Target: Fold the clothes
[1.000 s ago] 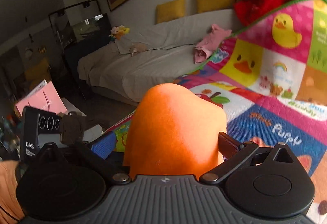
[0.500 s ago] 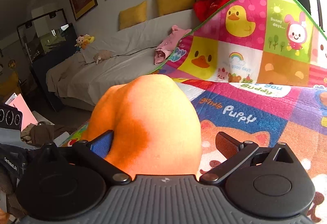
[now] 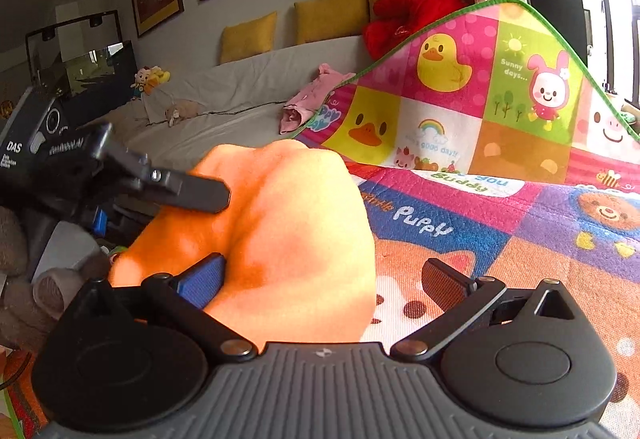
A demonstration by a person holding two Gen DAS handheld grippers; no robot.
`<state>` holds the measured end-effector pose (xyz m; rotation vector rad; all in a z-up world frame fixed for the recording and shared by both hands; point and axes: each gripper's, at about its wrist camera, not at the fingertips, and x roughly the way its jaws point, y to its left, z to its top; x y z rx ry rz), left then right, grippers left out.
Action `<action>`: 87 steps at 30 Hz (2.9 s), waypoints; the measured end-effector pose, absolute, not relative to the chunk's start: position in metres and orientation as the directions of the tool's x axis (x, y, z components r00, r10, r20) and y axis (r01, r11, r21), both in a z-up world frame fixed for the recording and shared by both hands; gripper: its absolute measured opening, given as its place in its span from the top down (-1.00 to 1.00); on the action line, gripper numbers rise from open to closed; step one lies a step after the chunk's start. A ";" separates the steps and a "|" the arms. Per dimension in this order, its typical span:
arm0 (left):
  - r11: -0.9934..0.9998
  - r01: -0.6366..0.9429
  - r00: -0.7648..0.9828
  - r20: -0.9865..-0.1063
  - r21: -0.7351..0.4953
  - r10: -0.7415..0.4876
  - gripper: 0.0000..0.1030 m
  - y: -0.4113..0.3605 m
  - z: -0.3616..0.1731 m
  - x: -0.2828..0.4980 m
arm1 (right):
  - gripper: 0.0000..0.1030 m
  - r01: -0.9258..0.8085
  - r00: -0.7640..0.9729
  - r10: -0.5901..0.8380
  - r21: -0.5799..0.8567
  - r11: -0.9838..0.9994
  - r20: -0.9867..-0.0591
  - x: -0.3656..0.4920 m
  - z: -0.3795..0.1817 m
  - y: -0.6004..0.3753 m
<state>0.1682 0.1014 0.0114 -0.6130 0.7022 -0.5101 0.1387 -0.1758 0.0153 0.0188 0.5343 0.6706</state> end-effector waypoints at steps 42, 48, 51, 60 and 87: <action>0.876 0.133 0.721 -0.562 -0.463 -0.406 -1.00 0.125 -0.004 0.140 | -1.00 -0.570 0.711 0.489 -0.007 0.821 -0.505 0.115 0.030 -0.136; 0.871 0.138 0.719 -0.557 -0.471 -0.415 -1.00 0.124 -0.005 0.141 | -1.00 -0.643 0.511 0.664 0.269 0.717 -0.547 0.111 0.020 -0.166; 0.870 0.145 0.719 -0.554 -0.471 -0.420 -1.00 0.121 -0.004 0.149 | -1.00 -0.620 0.508 0.675 0.317 0.718 -0.535 0.108 0.018 -0.164; 0.904 0.149 0.752 -0.548 -0.401 -0.367 -1.00 0.112 0.015 0.174 | -1.00 -0.664 0.524 0.637 0.197 0.721 -0.565 0.100 0.026 -0.122; 0.965 0.159 0.766 -0.590 -0.209 -0.254 -1.00 0.107 0.008 0.110 | -1.00 -0.570 0.608 0.665 0.345 0.746 -0.435 0.154 0.068 -0.180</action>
